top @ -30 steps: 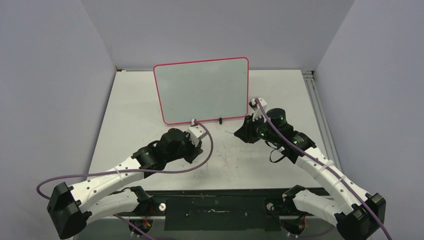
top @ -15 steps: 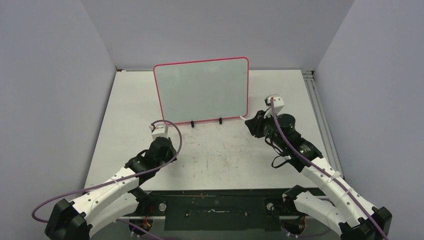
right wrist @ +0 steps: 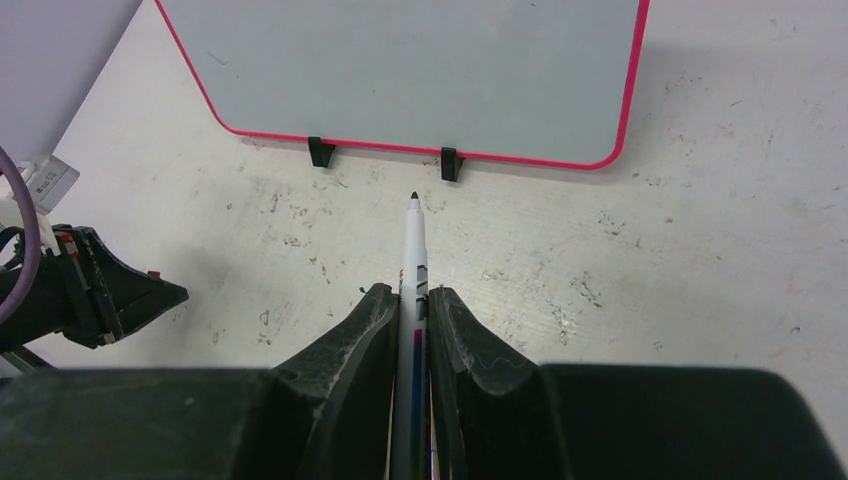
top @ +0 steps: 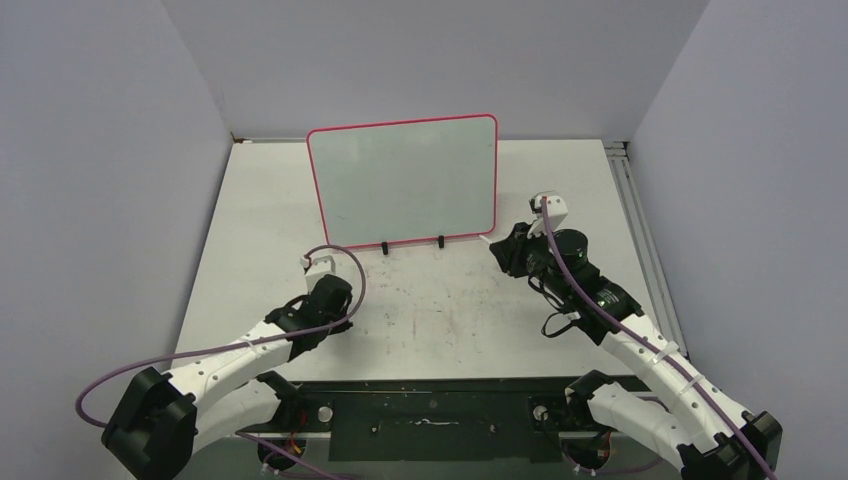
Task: Write a sentence on the whiteboard
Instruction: Place the pen cap at the center of the board.
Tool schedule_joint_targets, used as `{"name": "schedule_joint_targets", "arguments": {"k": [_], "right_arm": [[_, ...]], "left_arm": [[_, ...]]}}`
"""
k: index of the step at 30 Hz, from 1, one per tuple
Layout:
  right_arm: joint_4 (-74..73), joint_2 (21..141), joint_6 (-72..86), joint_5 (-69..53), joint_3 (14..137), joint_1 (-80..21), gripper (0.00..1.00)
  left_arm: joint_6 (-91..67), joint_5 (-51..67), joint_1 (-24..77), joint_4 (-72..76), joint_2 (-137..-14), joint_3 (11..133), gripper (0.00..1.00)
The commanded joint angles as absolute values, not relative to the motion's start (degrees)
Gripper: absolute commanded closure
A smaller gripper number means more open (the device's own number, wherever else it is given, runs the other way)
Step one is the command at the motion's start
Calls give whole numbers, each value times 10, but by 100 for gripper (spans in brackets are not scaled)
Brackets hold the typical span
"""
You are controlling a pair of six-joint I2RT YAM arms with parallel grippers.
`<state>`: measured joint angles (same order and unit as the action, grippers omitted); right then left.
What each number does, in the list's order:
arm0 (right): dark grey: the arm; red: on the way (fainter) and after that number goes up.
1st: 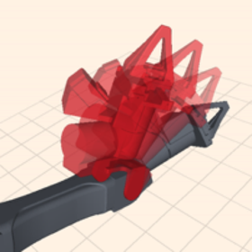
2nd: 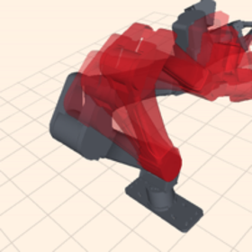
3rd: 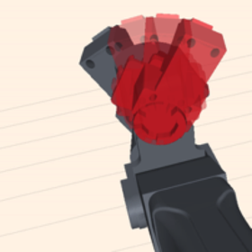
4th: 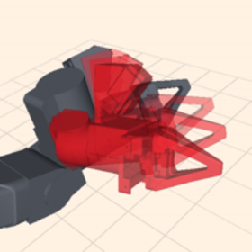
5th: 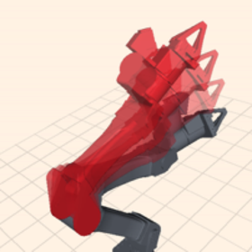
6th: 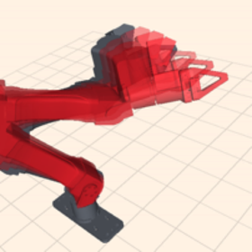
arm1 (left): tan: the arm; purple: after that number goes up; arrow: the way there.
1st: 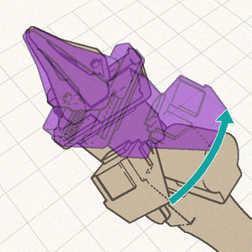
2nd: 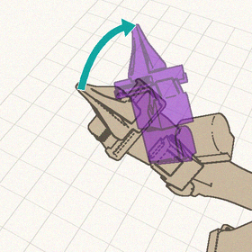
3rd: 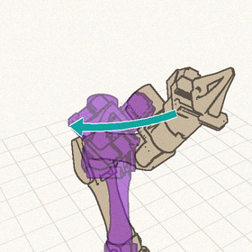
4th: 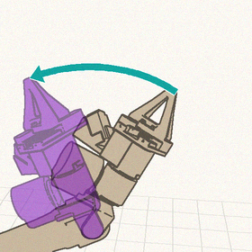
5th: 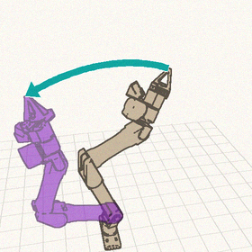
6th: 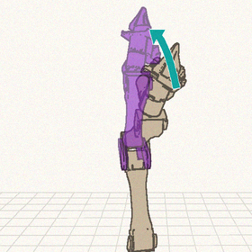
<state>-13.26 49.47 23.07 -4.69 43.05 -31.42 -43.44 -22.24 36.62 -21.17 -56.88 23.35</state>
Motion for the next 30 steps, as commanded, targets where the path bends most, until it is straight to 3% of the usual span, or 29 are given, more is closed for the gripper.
{"name": "schedule_joint_targets", "arguments": {"k": [1,15,22,30], "right_arm": [[-106,497,235,-34,435,-310,95],[-131,468,241,-26,429,-310,95],[-141,446,244,-19,423,-310,95],[-145,436,239,-16,424,-311,95]], "left_arm": [[-452,-213,362,-195,-575,233,83],[-441,-206,355,-194,-559,242,46],[-406,-193,338,-223,-510,288,10],[-356,-78,250,-231,-491,349,5]]}}
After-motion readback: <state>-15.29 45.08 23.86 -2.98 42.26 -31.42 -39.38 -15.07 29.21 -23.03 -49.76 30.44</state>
